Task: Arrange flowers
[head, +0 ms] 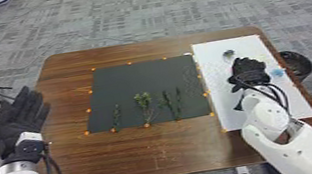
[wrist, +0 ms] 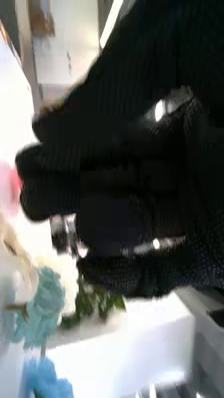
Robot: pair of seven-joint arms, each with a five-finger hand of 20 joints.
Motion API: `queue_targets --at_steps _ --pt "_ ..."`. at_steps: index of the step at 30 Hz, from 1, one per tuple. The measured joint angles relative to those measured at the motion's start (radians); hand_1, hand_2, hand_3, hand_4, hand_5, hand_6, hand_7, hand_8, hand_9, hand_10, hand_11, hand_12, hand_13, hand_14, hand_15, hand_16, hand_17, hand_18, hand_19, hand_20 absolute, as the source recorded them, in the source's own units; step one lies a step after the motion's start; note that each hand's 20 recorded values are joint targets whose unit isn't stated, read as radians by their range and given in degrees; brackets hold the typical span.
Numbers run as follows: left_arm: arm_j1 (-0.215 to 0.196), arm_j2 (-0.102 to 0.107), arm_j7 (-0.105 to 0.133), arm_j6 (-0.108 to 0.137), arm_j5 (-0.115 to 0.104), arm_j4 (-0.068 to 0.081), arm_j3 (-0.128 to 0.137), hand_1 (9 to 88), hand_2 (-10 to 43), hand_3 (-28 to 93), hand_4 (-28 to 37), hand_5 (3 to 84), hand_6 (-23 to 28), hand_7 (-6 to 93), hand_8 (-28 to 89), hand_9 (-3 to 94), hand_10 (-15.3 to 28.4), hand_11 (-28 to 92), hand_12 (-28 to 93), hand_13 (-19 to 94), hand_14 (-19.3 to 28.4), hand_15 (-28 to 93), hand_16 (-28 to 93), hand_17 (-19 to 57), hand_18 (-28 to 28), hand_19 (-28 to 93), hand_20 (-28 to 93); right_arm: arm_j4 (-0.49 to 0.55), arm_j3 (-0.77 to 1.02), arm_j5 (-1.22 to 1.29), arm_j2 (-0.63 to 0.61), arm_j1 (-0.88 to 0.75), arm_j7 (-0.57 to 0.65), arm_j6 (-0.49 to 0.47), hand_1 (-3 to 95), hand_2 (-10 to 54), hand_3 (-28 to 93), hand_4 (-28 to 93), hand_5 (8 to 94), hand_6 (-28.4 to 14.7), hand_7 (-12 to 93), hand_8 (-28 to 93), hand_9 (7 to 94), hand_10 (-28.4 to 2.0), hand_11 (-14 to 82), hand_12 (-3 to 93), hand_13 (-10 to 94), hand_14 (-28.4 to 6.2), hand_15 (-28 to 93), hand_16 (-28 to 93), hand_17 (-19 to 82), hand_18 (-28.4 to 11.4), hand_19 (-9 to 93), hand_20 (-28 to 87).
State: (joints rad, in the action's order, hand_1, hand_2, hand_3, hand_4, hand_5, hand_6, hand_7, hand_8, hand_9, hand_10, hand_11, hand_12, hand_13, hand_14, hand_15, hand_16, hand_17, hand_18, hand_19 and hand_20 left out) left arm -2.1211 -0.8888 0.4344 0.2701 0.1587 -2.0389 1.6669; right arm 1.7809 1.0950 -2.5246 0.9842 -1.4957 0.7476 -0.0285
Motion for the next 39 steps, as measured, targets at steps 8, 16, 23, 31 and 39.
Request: queue_targets --at_steps 8,16,23,31,39 --pt "0.023 0.0 0.003 0.001 -0.002 0.002 -0.018 24.4 16.7 71 -28.3 42.4 6.4 11.6 -10 32.0 12.8 18 6 24 9.9 19 -6 -3.9 9.9 23 10 0.036 -0.002 0.008 -0.007 0.013 0.08 -0.062 41.7 -9.5 85 -28 60.7 -5.1 18 -10 57.9 -17.6 19.4 20.3 61 -13.3 74 34 31 -27.4 82 42" --pt "0.033 0.0 0.0 0.001 -0.001 0.005 -0.03 24.3 16.8 71 -28.3 42.5 6.5 12.0 -10 32.4 12.9 18 7 25 10.6 21 -6 -4.0 10.0 23 11 0.061 0.013 0.052 -0.019 0.018 0.091 -0.262 42.3 -9.5 87 -28 58.0 -5.7 17 -10 53.7 -18.6 16.0 19.2 59 -14.2 74 33 29 -27.9 81 42" --pt "0.033 0.0 0.0 0.001 -0.001 0.005 -0.028 24.3 16.9 71 -28.3 42.5 6.5 12.3 -10 32.3 12.9 18 7 25 11.1 22 -6 -4.0 10.1 23 11 0.066 0.014 0.075 -0.024 0.017 0.102 -0.317 48.3 -9.5 85 -28 56.5 -6.3 16 -8 54.3 -18.9 16.8 19.7 58 -13.4 73 34 29 -27.9 81 42" --pt "0.034 0.0 -0.002 0.001 0.0 0.005 -0.03 24.3 17.1 71 -28.3 42.8 6.7 12.6 -10 33.7 13.5 19 7 25 11.2 22 -6 -4.1 10.3 24 11 0.045 -0.026 0.017 -0.035 0.03 0.124 -0.321 54.4 -9.5 81 -28 62.4 -4.0 26 -10 67.3 -14.3 26.2 30.6 65 -9.6 70 43 33 -27.3 83 40" --pt "0.048 -0.001 -0.003 0.0 -0.002 0.005 -0.04 24.0 17.0 71 -28.3 43.0 6.9 12.4 -10 34.1 13.5 19 7 26 11.0 21 -6 -4.0 10.3 23 11 0.022 -0.043 -0.025 -0.043 0.032 0.128 -0.281 59.7 -9.5 77 -28 65.6 -2.2 35 11 75.3 -10.2 20.8 46.5 69 -7.8 68 45 35 -26.6 84 39"
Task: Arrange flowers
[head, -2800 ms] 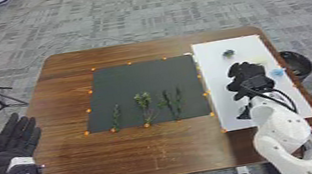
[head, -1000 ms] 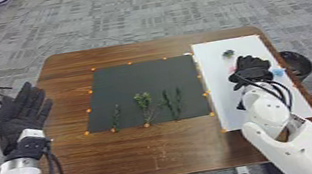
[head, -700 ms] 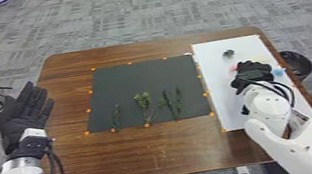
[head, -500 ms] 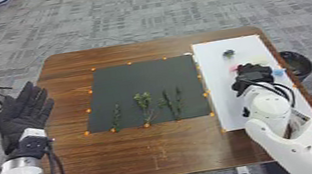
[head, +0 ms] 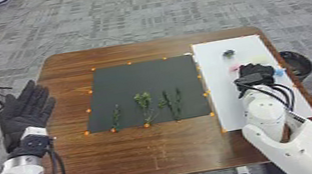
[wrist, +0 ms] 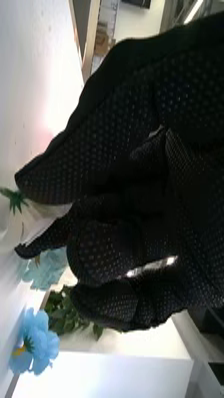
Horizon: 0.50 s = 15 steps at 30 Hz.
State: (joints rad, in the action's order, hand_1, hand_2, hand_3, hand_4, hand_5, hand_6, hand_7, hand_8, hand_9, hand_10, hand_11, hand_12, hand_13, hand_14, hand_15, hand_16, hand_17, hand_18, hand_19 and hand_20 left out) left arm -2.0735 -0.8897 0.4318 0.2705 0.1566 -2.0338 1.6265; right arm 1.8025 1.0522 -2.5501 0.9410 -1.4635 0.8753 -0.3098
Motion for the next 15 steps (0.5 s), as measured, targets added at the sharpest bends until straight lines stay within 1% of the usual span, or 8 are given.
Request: queue_targets --at_steps 2,4,8,11,15 --pt "0.005 0.0 0.0 0.0 0.0 0.0 -0.004 24.0 17.0 71 -28.3 43.0 6.9 12.4 -10 34.1 13.5 19 7 26 11.0 21 -6 -4.0 10.3 24 11 -0.005 -0.005 -0.006 -0.002 0.002 0.0 0.011 60.7 -9.5 76 -28 66.6 -1.4 37 13 76.3 -9.8 21.7 48.3 70 -7.5 68 45 35 -26.4 84 39" --pt "0.01 0.0 0.0 0.0 0.0 0.001 -0.007 24.0 16.9 71 -28.3 43.0 6.9 12.4 -10 34.2 13.5 19 7 26 11.0 21 -6 -4.1 10.4 24 11 -0.013 -0.012 -0.013 -0.004 0.003 0.0 0.033 62.1 -9.5 76 -28 68.6 -0.2 40 13 78.6 -9.2 24.8 53.1 73 -7.3 68 46 36 -26.2 84 39" --pt "0.013 0.0 0.0 -0.001 0.0 0.001 -0.007 23.9 16.9 71 -28.3 43.0 6.9 12.4 -10 34.2 13.4 19 7 26 11.0 21 -6 -4.1 10.3 24 10 -0.027 -0.023 -0.021 -0.006 0.001 -0.006 0.099 62.4 -9.5 76 -28 69.2 0.2 41 14 79.2 -8.8 26.2 54.1 75 -7.6 71 46 37 -26.0 84 39" --pt "0.012 0.0 0.0 -0.001 0.0 0.001 -0.005 23.9 16.9 71 -28.3 43.1 7.0 12.3 -10 34.3 13.4 19 7 26 11.0 21 -6 -4.0 10.3 23 10 -0.025 -0.024 -0.026 -0.009 -0.008 -0.019 0.128 62.2 -9.5 77 -28 69.4 0.3 41 14 79.2 -8.7 26.4 54.3 74 -7.6 72 46 37 -26.0 84 39" --pt "0.008 -0.002 0.001 -0.001 0.0 0.001 0.0 23.9 16.9 71 -28.3 43.2 7.0 12.3 -10 34.4 13.4 19 7 26 11.0 21 -6 -4.0 10.3 23 10 0.004 -0.021 -0.036 -0.022 -0.027 -0.03 0.162 62.0 -9.5 77 -28 69.4 0.2 41 14 79.1 -8.5 26.5 54.5 74 -7.6 72 46 37 -26.0 84 39"
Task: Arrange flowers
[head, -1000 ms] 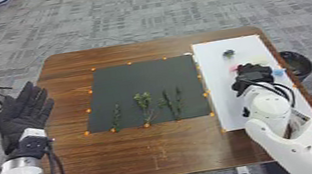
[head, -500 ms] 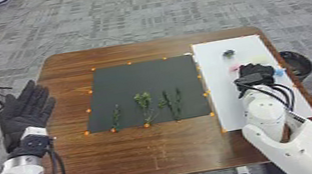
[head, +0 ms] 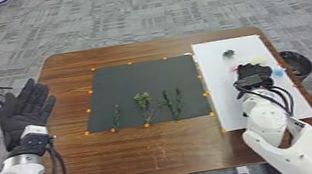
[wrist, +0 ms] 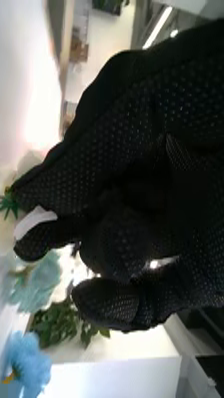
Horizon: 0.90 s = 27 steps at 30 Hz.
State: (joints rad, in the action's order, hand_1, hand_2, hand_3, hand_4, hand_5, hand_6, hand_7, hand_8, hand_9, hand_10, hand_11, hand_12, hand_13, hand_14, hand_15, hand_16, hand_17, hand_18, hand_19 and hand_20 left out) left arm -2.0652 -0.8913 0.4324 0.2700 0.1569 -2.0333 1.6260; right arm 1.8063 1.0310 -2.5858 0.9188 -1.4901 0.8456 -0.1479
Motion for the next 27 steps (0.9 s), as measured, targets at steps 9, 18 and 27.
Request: queue_targets --at_steps 9,18,27 --pt "-0.041 -0.01 0.005 0.002 -0.001 -0.001 0.037 24.0 16.9 72 -28.3 43.2 6.9 12.4 -10 34.5 13.5 20 7 26 11.1 21 -6 -4.0 10.3 23 11 0.143 -0.068 0.01 0.0 0.044 -0.027 0.072 61.4 -9.5 78 -27 69.5 -0.1 41 14 79.0 -8.6 26.6 54.6 74 -7.6 71 46 37 -26.0 84 39" --pt "-0.103 -0.035 0.012 0.018 -0.004 -0.001 0.083 24.1 16.9 71 -28.3 43.1 6.9 12.6 -10 34.8 13.5 20 7 26 11.3 22 -6 -4.0 10.3 23 11 0.122 -0.167 0.247 0.118 0.218 -0.232 0.114 61.5 -9.5 77 -28 67.6 0.6 44 12 78.2 -7.8 26.4 54.9 73 -7.1 72 46 36 -23.9 83 40" --pt "-0.117 -0.043 0.012 0.025 -0.003 0.0 0.074 23.3 17.7 70 -28.3 43.2 6.9 12.6 -10 34.8 13.7 19 7 26 11.2 22 -6 -4.1 10.4 23 11 -0.073 -0.312 0.115 0.209 0.334 -0.625 0.213 60.3 -9.5 77 -28 66.8 1.5 47 10 78.5 -6.8 26.5 53.9 73 -6.8 72 46 36 -22.8 81 40"
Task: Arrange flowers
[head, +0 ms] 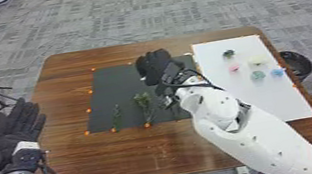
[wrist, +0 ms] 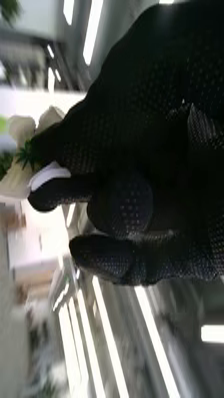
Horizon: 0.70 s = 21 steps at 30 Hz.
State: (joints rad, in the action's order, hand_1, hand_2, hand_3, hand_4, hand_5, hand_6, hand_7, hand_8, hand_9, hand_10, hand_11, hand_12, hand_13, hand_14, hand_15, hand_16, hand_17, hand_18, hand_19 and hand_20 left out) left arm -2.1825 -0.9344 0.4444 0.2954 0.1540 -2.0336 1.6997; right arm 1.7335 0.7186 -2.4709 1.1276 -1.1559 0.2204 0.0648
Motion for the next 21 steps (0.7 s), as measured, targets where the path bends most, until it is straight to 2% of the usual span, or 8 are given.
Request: queue_targets --at_steps 3,10,15,21 --pt "0.002 0.0 0.0 0.0 -0.001 0.0 -0.003 22.3 18.9 68 -28.3 43.2 7.0 12.5 -10 34.8 13.8 19 7 26 11.3 22 -6 -4.1 10.4 23 11 -0.039 -0.041 -0.016 0.033 0.013 -0.015 -0.002 60.4 -9.5 77 -28 66.4 1.8 48 9 78.4 -6.7 26.3 53.9 73 -6.6 72 46 36 -22.7 80 41" --pt "-0.001 0.0 0.01 0.013 -0.023 0.002 0.007 20.8 19.8 69 -28.3 43.3 7.1 12.1 -10 34.8 13.8 19 7 26 11.4 22 -6 -4.2 10.4 23 11 -0.109 -0.095 -0.01 0.112 0.028 -0.046 -0.054 60.0 -9.5 77 -28 65.9 2.1 49 8 78.4 -6.5 26.3 53.7 73 -6.2 71 46 36 -22.4 80 41" --pt "-0.03 0.001 0.028 0.019 -0.03 -0.003 0.03 20.5 20.2 70 -28.3 43.2 7.0 12.1 -10 34.7 13.8 19 7 26 11.4 22 -6 -4.3 10.4 23 11 -0.128 -0.174 0.012 0.14 0.059 -0.04 -0.026 60.0 -9.5 77 -28 65.9 2.1 49 8 78.3 -6.2 26.3 53.3 73 -6.2 71 46 36 -22.3 80 41" --pt "-0.049 0.001 0.038 0.02 -0.032 -0.006 0.034 20.6 19.8 71 -28.3 43.3 7.1 12.2 -10 34.8 13.7 19 7 26 11.4 22 -6 -4.3 10.4 23 11 -0.183 -0.196 0.042 0.198 0.079 -0.046 0.02 59.5 -9.5 77 -28 65.7 2.1 50 8 78.3 -6.4 26.6 53.2 73 -6.3 71 46 36 -22.3 80 41"
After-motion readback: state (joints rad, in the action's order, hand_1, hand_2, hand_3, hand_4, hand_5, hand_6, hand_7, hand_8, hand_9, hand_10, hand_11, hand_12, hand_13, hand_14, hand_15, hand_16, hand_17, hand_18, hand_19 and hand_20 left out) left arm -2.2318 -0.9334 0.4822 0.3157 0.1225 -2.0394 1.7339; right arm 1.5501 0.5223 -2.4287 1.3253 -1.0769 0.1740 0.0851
